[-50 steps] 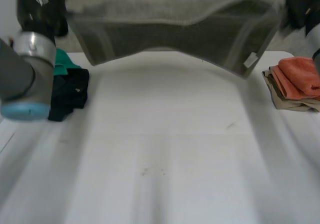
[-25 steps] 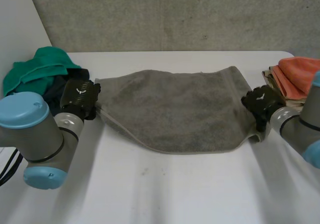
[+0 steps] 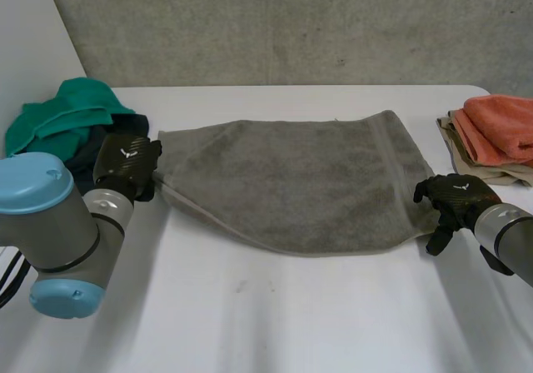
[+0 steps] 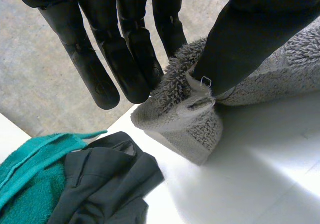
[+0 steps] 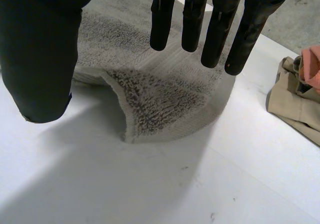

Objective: Fold the laundry.

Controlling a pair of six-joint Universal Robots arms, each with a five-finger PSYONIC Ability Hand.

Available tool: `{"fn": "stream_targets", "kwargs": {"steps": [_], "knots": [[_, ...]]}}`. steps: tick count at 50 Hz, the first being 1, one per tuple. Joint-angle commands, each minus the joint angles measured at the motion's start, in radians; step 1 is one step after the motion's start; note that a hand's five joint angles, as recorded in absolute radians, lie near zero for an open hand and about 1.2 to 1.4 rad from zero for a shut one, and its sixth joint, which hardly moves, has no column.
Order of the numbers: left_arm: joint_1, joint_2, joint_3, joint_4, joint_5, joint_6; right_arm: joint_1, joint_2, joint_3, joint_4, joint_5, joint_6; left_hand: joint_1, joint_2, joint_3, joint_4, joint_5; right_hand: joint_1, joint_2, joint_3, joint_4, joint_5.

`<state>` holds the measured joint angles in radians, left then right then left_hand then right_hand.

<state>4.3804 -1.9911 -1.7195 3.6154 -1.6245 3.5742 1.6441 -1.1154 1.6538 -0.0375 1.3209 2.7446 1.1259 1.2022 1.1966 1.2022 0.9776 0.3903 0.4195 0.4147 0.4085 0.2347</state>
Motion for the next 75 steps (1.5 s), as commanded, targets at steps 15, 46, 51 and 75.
{"fn": "stream_targets", "kwargs": {"steps": [15,46,51,75], "knots": [[0.01,0.057,-0.006,-0.113,-0.003,0.0,-0.007,0.122,-0.071,-0.13,0.024,-0.097,0.27,0.194,0.2,0.194,0.244,1.006,0.977,0.982,0.988,0.987],[0.05,0.073,-0.014,-0.413,-0.014,0.241,-0.025,-0.022,-0.061,0.239,0.132,-0.631,0.27,0.194,0.2,0.194,0.244,1.006,0.977,0.982,0.988,0.987],[0.027,-0.052,0.136,-0.327,-0.028,0.196,0.022,0.101,-0.199,0.151,0.139,-0.568,0.27,0.194,0.2,0.194,0.244,1.006,0.977,0.982,0.988,0.987],[-0.053,-0.447,0.624,-0.152,-0.121,0.173,0.14,0.41,-0.583,-0.12,0.36,-0.525,-0.951,-1.028,-1.022,-1.028,-0.978,-0.216,-0.245,-0.24,-0.234,-0.235]]}}
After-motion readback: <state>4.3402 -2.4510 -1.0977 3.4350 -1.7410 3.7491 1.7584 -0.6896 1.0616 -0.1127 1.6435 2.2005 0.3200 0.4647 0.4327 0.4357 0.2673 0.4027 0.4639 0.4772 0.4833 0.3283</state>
